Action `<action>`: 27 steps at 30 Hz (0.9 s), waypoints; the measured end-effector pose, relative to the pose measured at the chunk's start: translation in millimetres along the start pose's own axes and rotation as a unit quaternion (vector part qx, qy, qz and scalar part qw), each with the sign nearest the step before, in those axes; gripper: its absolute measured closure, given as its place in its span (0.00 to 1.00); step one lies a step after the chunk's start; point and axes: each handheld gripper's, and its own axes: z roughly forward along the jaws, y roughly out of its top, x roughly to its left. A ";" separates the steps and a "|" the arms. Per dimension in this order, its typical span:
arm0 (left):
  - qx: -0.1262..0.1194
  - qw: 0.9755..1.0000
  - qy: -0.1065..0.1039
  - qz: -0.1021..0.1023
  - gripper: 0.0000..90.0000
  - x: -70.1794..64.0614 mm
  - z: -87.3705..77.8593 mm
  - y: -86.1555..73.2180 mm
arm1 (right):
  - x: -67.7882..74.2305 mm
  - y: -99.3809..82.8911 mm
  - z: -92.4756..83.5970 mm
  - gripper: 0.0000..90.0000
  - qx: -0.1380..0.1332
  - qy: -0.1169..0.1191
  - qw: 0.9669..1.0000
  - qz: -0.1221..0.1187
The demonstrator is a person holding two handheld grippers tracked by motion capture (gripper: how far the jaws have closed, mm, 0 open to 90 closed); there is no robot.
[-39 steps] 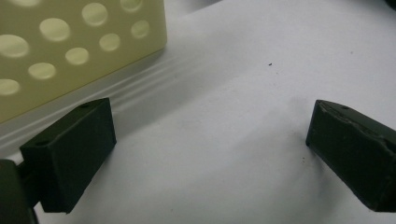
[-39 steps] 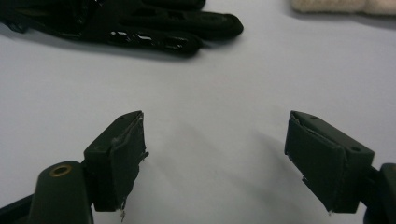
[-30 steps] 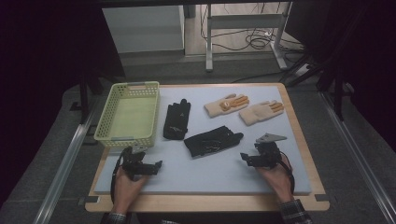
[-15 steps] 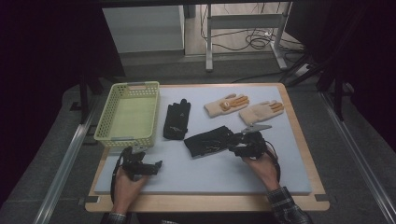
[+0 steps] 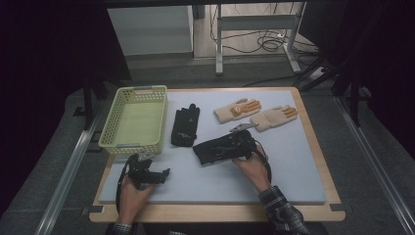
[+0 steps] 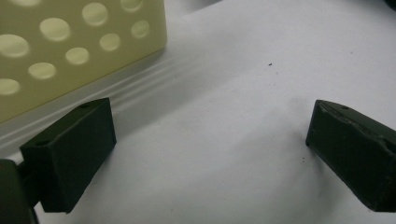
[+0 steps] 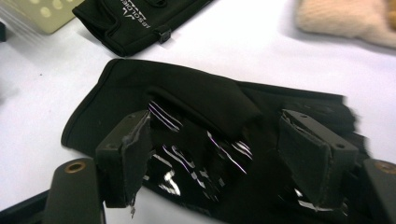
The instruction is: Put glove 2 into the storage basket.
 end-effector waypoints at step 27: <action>0.000 1.000 0.000 -0.001 0.02 0.1 0.1 0.1 | 6.7 6.2 -26.3 0.91 0.017 0.089 0.987 -0.132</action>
